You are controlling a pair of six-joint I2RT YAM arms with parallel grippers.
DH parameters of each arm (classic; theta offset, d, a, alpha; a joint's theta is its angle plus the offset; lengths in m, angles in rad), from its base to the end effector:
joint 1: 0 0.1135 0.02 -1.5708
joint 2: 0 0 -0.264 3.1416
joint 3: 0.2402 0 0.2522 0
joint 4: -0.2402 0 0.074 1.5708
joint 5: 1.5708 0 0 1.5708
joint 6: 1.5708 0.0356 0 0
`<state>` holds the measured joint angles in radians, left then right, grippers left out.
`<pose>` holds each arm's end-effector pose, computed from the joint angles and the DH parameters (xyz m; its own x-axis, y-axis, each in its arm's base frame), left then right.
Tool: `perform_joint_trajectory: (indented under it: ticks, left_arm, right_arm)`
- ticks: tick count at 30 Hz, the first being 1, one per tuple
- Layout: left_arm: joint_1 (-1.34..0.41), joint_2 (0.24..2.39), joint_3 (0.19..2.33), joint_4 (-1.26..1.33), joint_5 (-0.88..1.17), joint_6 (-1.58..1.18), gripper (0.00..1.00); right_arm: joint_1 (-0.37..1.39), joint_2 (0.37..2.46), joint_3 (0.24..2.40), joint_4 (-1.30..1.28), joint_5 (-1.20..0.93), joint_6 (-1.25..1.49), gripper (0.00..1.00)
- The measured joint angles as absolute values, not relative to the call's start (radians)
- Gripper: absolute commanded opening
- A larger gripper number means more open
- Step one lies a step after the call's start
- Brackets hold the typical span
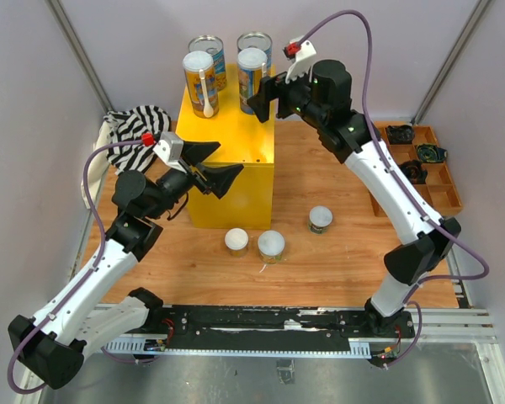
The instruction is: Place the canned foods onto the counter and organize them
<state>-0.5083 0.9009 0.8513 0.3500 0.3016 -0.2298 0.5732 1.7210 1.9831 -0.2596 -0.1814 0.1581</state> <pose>0.1756 -0.1099 0.4002 0.0894 -0.2988 -0.9501 0.7528 0.6449 -0.1320 0.3238 0.2167 0.4962 -0.1058 0.1160 -0.9876 -0.6768 0.7193 0.1570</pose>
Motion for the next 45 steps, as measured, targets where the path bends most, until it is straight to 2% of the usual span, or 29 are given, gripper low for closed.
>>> perform_joint_trajectory:
  ticks: [14,27,32,45]
  left_arm:
    - [-0.509,0.895,0.883,0.215,0.307,-0.229,0.94]
    - [-0.513,0.816,0.889,0.087,0.266,-0.240,0.94]
    - [-0.513,0.790,0.884,0.058,0.259,-0.245,0.94]
    - [-0.513,0.732,0.840,0.002,0.258,-0.257,0.94]
  right_arm:
    - [0.625,1.400,1.655,-0.292,-0.113,0.144,0.89]
    - [0.644,0.999,1.205,-0.443,0.077,0.241,0.91]
    - [0.644,0.955,1.104,-0.487,0.133,0.286,1.00]
    - [0.642,1.023,0.913,-0.532,0.240,0.379,0.98]
